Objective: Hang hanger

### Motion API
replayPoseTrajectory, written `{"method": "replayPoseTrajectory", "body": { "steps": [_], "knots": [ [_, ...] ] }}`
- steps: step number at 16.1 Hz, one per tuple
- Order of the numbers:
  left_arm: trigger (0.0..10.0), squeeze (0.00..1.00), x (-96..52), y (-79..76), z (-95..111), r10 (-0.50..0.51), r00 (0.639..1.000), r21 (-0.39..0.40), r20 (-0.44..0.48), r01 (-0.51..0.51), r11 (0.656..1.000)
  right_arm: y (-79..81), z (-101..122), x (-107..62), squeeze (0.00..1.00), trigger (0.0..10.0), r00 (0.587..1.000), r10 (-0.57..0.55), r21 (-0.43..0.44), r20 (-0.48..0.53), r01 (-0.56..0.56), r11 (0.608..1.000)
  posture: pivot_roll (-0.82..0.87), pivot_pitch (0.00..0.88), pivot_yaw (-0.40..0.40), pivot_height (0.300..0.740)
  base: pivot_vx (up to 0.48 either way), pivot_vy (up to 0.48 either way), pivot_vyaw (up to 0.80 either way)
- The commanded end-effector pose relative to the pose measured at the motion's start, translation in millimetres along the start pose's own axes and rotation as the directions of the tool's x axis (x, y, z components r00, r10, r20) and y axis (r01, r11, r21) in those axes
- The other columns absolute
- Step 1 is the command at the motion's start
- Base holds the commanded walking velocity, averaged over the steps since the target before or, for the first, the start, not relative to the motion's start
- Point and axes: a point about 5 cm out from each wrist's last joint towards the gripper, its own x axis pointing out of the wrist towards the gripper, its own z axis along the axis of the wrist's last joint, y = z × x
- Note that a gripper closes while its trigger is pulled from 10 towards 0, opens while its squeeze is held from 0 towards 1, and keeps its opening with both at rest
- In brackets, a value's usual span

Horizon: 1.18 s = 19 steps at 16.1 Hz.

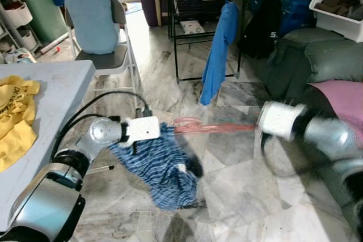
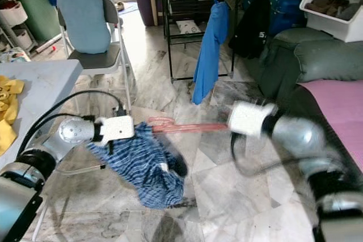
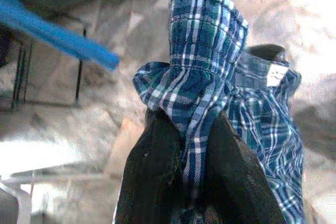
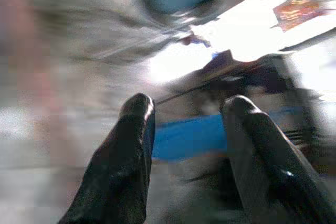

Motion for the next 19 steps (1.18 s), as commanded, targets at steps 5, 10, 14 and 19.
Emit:
{"method": "replayPoseTrajectory", "body": {
  "steps": [5, 10, 14, 19],
  "knots": [
    [0.0, 0.0, -4.6, 3.0, -8.7, 0.042, 0.998, -0.04, -0.051, -0.045, 0.998, -21.0, -1.6, -4.3, 1.0, 10.0, 0.987, -0.158, -0.054, -0.02, 0.157, 0.986, -0.13, 0.0, 0.046, 0.74, 0.0, 0.0, 0.0],
    [0.0, 0.0, -6.5, 39.3, 14.0, 0.305, 0.944, -0.43, 0.126, -0.225, 0.875, -9.0, -42.4, -17.1, 1.0, 10.0, 0.79, -0.506, 0.241, -0.346, 0.596, 0.766, -0.12, 0.0, 0.044, 0.74, 0.0, 0.0, 0.0],
    [0.0, 0.0, -8.1, 47.4, 42.1, 0.272, 0.907, -0.386, 0.323, -0.136, 0.912, 28.2, -64.9, -19.0, 1.0, 10.0, 0.649, -0.475, 0.468, -0.594, 0.759, 0.452, -0.11, 0.0, 0.049, 0.74, 0.0, 0.0, 0.0],
    [0.0, 0.0, -10.9, 50.4, 90.2, 0.116, 0.85, -0.117, 0.514, -0.064, 0.991, 64.2, -51.2, 15.7, 1.0, 10.0, 0.816, -0.21, 0.706, -0.538, 0.573, 0.416, -0.1, 0.0, 0.048, 0.74, 0.0, 0.0, 0.0]
  ]
}}
